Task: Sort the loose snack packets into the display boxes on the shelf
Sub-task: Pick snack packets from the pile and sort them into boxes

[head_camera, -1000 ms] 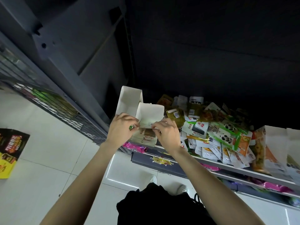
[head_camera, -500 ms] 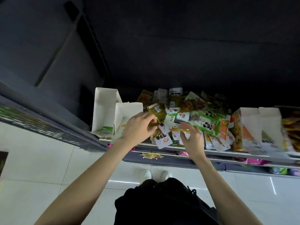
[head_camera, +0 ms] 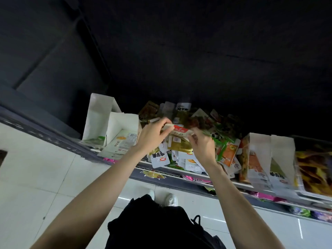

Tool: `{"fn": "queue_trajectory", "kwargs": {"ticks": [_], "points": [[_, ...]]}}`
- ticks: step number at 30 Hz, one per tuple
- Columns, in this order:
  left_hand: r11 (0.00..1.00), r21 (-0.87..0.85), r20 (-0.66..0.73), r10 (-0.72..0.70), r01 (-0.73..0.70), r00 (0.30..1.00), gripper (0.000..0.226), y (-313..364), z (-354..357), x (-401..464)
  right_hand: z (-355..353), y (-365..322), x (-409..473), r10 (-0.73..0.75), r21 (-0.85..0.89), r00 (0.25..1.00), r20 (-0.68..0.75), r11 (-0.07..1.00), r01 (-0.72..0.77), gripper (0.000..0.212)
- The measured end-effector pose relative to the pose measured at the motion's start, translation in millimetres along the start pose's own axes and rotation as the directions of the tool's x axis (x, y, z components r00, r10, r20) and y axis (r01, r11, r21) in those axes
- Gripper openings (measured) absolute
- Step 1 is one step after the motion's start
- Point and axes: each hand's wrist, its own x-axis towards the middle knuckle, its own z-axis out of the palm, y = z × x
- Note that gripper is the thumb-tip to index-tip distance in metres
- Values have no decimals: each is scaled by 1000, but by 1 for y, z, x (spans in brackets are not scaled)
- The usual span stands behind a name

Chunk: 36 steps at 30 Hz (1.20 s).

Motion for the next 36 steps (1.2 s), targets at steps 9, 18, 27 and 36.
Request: {"fn": "queue_trajectory", "kwargs": {"ticks": [9,18,27,36], "points": [[719,-602,93,-368,347,925,12,2,-48,-34,-32,-42,16,283,579,892,353,683,-446,18],[970,-136,-241,-229,201,943,27,-51,-94,-83,-19,-95,0,115,512,947,299,818,-261,17],[944,330,-34,5,7,999,24,-137,-110,-130,68,-153,6,-399,-206,915,-64,902,379,18],[808,561,272,26,-180,962,28,-139,-104,-96,124,-177,4,-275,-524,854,442,693,494,22]]}}
